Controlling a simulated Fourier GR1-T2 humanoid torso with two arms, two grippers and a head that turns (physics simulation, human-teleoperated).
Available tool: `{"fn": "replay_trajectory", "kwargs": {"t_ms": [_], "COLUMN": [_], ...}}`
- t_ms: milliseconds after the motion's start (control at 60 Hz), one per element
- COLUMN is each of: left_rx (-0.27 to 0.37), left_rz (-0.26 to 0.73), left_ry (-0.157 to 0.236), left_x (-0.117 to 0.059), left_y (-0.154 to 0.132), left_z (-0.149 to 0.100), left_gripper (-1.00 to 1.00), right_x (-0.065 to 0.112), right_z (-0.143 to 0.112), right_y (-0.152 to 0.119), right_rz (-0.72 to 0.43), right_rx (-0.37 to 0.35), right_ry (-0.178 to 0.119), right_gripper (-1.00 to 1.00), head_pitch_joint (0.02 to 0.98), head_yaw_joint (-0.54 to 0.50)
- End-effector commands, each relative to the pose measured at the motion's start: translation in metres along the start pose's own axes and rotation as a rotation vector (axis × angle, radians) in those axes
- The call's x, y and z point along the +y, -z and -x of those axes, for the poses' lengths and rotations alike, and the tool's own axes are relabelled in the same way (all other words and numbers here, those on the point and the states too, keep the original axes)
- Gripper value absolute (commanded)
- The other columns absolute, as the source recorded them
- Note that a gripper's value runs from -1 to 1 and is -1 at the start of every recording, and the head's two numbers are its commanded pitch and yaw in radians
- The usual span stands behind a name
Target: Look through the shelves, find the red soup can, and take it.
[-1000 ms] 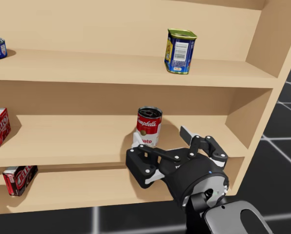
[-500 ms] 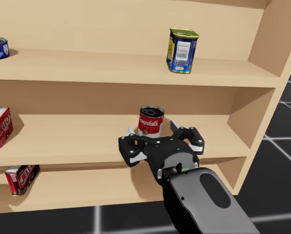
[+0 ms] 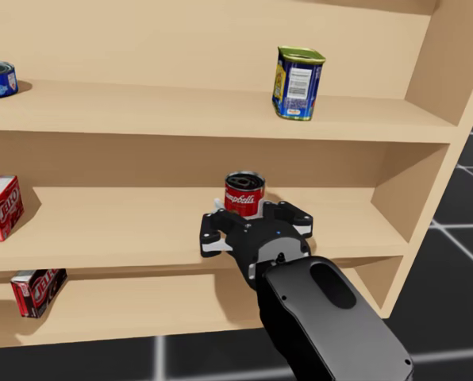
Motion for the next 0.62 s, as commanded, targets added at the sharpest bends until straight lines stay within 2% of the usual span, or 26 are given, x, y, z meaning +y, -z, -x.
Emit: {"fn": "replay_trajectory", "kwargs": {"t_ms": [17,117,283,400,567,617], "left_rx": [0.001,0.001,0.0,0.0,-0.001,-0.001], "left_rz": [0.001,0.001,0.0,0.001,0.002,0.002], "left_ry": [-0.001,-0.002,-0.003,-0.003,-0.002,-0.003], "left_x": [0.0,0.0,0.0,0.0,0.0,0.0], "left_y": [0.0,0.0,0.0,0.0,0.0,0.0], "left_z": [0.0,0.0,0.0,0.0,0.0,0.0], "left_gripper": [-1.0,-1.0,-1.0,-1.0,-1.0,-1.0], "right_x": [-0.007,-0.015,-0.026,-0.031,-0.033,-0.034], "right_z": [0.011,0.002,-0.015,-0.021,-0.025,-0.026], "right_y": [0.002,-0.006,-0.03,-0.056,-0.089,-0.095], "right_rz": [0.036,0.051,0.064,0.061,0.048,0.049], "right_rx": [0.029,0.0,-0.064,-0.101,-0.138,-0.15], "right_ry": [0.019,0.029,0.011,-0.014,-0.065,-0.069], "right_gripper": [1.0,1.0,0.97,0.97,0.97,0.98], "head_pitch_joint": [0.522,0.522,0.523,0.52,0.518,0.519], "head_yaw_joint": [-0.2,-0.2,-0.2,-0.2,-0.2,-0.19]}}
